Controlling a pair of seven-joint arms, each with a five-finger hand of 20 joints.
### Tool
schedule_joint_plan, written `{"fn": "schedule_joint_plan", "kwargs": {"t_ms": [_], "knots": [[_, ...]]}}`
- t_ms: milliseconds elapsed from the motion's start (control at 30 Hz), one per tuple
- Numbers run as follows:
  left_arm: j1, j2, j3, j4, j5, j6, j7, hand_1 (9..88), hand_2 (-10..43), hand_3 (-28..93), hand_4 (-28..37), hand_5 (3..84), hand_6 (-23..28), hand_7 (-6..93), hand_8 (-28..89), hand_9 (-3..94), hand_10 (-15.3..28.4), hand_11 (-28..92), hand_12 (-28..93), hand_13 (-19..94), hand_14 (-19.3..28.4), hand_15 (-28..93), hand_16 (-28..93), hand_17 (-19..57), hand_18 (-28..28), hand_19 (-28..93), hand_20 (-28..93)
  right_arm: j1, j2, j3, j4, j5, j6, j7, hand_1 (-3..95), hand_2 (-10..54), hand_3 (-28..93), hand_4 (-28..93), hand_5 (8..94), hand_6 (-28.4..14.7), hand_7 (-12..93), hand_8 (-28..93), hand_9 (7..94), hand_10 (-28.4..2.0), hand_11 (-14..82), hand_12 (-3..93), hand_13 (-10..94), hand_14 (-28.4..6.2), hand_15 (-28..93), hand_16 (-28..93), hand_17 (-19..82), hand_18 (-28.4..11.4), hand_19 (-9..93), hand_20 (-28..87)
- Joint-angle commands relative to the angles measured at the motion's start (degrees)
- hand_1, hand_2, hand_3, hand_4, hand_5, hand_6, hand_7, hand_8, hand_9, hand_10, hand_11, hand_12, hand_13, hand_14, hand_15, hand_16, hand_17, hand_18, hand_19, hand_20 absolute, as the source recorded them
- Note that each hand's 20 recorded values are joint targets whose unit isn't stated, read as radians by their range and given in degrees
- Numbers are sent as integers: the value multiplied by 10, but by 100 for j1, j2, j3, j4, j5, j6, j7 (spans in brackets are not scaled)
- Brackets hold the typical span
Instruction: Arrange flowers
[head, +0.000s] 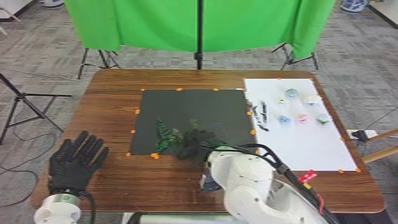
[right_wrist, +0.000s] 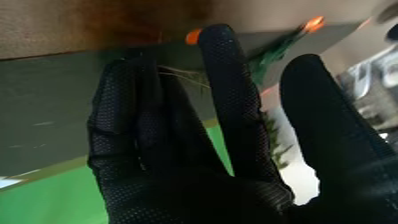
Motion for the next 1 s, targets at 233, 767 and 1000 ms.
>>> {"fn": "schedule_joint_plan", "kwargs": {"t_ms": [233, 767, 1000], "knots": [[196, -122, 25, -16, -39, 92, 31, 321, 138, 740, -283, 463, 50, 253, -129, 431, 139, 263, 121, 346, 132, 389, -65, 0, 142, 362, 170, -124, 375, 213, -227, 306, 1764, -262, 341, 44, 738, -186, 732, -54, 233, -80, 459, -273, 130, 192, 329, -253, 581, 143, 228, -283, 798, 363], [83, -143, 79, 29, -125, 106, -64, 317, 134, 751, -283, 464, 45, 261, -130, 433, 136, 267, 118, 348, 131, 397, -70, 1, 141, 361, 169, -277, 72, 935, -252, 4081, 3183, 946, 337, 49, 769, -206, 610, -93, 279, -101, 504, -262, 248, 215, 379, -236, 626, 141, 240, -248, 773, 276], [116, -113, 37, 24, -112, 126, -49, 317, 133, 752, -283, 466, 47, 261, -130, 436, 136, 267, 118, 349, 133, 401, -70, 1, 141, 363, 170, -260, 323, 719, -390, 2357, 2272, 771, 340, 56, 765, -199, 663, -82, 279, -76, 516, -273, 194, 192, 389, -247, 610, 129, 250, -261, 795, 261]]}}
